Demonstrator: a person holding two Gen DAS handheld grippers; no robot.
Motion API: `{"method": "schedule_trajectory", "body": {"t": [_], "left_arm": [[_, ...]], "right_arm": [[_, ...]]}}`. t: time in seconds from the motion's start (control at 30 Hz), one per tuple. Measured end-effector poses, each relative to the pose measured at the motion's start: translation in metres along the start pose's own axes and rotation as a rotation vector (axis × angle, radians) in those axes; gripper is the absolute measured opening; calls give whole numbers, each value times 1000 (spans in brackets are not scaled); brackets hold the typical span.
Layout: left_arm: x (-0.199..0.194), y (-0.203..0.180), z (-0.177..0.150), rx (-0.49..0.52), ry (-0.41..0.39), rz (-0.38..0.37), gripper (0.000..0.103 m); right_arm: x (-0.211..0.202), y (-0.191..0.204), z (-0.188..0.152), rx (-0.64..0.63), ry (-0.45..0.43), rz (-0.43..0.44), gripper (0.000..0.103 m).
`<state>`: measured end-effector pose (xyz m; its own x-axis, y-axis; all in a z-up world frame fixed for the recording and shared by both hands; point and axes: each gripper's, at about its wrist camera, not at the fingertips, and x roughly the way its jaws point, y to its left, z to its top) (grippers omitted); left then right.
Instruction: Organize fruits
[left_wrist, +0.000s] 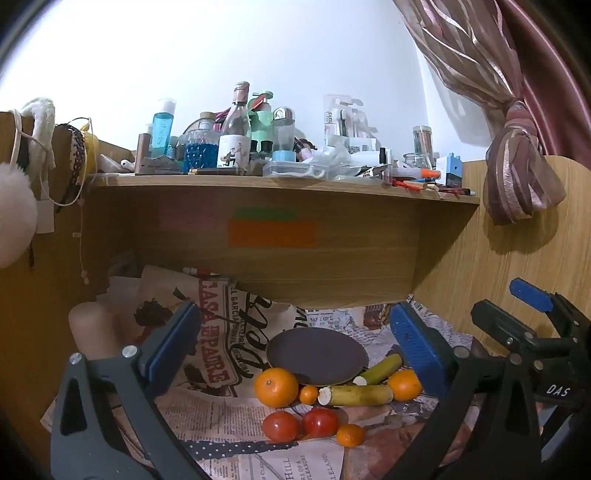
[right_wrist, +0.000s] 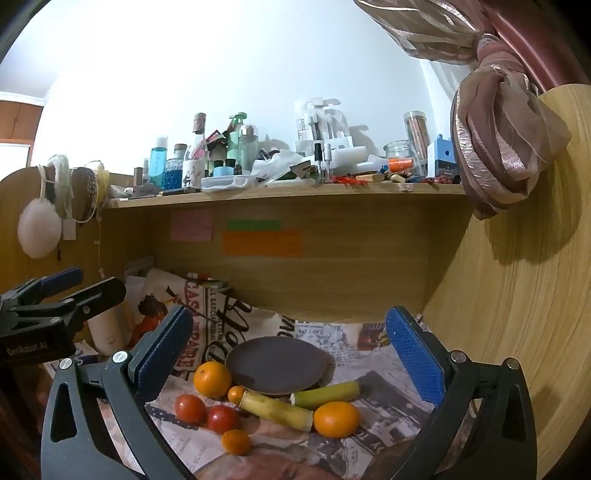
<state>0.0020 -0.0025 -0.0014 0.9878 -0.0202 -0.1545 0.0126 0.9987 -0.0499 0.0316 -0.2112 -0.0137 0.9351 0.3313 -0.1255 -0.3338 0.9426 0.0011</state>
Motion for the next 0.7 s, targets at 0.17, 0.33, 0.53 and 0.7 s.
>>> {"method": "schedule_trajectory", "body": {"t": [0.17, 0.33, 0.53, 0.7], "left_arm": [[1, -2, 1, 6, 2, -6, 103], [1, -3, 2, 8, 1, -9, 103], [1, -3, 4, 7, 1, -9, 103], [1, -3, 4, 10, 1, -9, 103]], "right_arm": [[-2, 0, 0, 5, -9, -2, 103], [-2, 1, 1, 7, -12, -2, 103], [-2, 1, 0, 5, -13, -1, 103], [-1, 2, 0, 6, -10, -4, 103]]}}
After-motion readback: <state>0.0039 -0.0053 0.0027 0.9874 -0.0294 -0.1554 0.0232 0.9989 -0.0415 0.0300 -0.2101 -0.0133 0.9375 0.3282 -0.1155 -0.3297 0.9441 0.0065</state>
